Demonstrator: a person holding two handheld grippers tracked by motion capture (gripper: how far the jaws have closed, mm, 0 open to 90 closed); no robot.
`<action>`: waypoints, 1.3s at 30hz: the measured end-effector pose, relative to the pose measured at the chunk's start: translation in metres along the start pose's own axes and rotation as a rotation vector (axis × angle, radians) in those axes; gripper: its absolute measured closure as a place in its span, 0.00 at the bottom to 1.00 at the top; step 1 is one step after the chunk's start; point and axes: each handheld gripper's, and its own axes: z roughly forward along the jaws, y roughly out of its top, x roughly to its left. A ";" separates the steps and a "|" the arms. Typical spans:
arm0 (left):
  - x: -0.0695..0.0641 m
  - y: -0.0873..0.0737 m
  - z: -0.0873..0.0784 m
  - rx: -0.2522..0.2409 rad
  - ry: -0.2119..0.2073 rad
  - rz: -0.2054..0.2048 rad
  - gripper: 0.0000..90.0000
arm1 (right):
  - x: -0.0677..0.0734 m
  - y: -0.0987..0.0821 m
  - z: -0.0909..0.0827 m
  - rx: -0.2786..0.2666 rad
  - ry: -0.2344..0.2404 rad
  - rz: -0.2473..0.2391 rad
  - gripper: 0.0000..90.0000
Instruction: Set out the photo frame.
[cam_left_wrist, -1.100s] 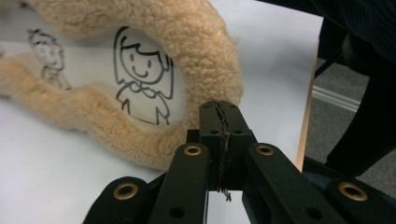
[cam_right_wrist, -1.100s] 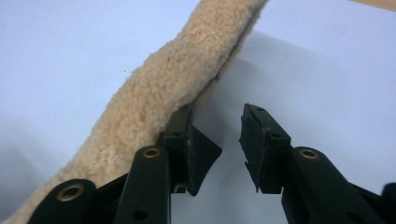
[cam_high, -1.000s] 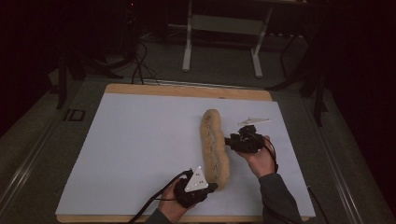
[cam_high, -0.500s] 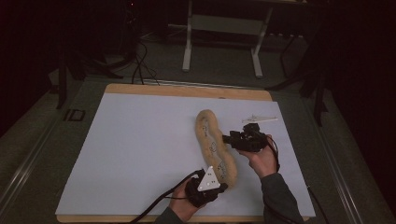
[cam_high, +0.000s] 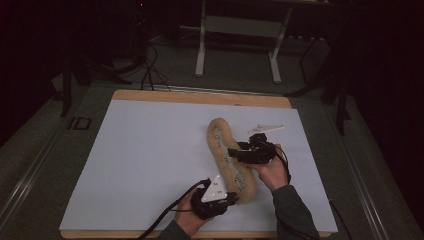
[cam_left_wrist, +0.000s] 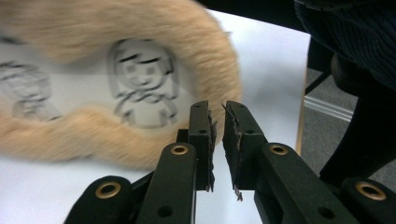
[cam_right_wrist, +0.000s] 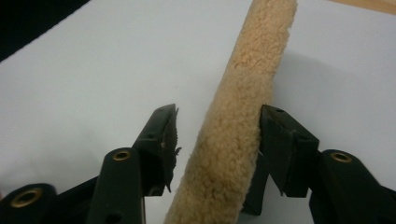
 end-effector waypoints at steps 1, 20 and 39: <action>0.004 -0.002 -0.005 0.001 0.019 -0.008 0.89 | 0.000 0.001 0.002 0.007 -0.002 0.000 0.50; 0.063 -0.033 -0.076 0.020 0.262 -0.131 0.86 | 0.002 0.007 0.023 0.129 -0.071 0.023 0.66; 0.078 -0.040 -0.084 0.023 0.317 -0.176 0.86 | 0.011 0.013 0.031 0.153 0.063 -0.125 0.70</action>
